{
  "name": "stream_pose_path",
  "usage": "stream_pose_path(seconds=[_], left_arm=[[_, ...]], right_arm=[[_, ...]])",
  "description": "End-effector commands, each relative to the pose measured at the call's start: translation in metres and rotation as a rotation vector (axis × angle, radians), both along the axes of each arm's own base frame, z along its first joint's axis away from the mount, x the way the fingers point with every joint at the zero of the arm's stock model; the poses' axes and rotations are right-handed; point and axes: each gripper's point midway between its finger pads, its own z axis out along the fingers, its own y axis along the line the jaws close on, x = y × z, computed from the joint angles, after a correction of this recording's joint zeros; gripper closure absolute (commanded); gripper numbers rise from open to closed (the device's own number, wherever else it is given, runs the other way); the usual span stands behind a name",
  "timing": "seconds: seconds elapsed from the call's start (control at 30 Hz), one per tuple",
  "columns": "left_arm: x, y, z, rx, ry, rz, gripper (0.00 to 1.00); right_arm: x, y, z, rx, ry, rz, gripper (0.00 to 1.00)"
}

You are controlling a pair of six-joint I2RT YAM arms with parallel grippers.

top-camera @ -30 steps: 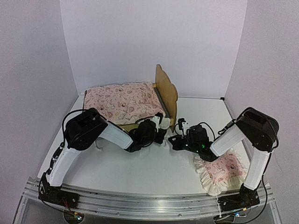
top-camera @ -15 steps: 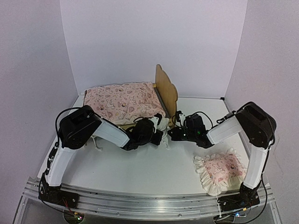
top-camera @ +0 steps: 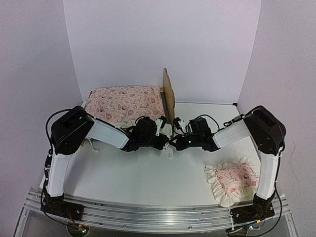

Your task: Set up the pet bed

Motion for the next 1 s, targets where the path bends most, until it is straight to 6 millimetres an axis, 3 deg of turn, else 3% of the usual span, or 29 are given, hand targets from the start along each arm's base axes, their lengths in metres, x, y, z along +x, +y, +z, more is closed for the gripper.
stream_pose_path(seconds=[0.0,0.23,0.5,0.7,0.97], left_arm=[[-0.014,0.001,0.028,-0.028,0.058,-0.065,1.00],[-0.021,0.018,0.035,-0.015,0.121,-0.080,1.00],[-0.026,0.034,0.028,-0.019,0.202,-0.090,1.00],[-0.021,0.036,0.028,-0.039,0.172,-0.123,1.00],[-0.020,0.042,0.030,-0.061,0.166,-0.162,0.95]], right_arm=[[0.000,-0.004,-0.017,-0.001,0.092,-0.010,1.00],[-0.001,0.000,-0.015,-0.003,0.060,-0.062,1.00],[0.004,0.021,-0.009,0.002,-0.010,-0.050,1.00],[0.000,0.042,-0.012,0.115,0.071,-0.005,1.00],[-0.004,0.051,-0.018,0.160,0.120,-0.026,1.00]])
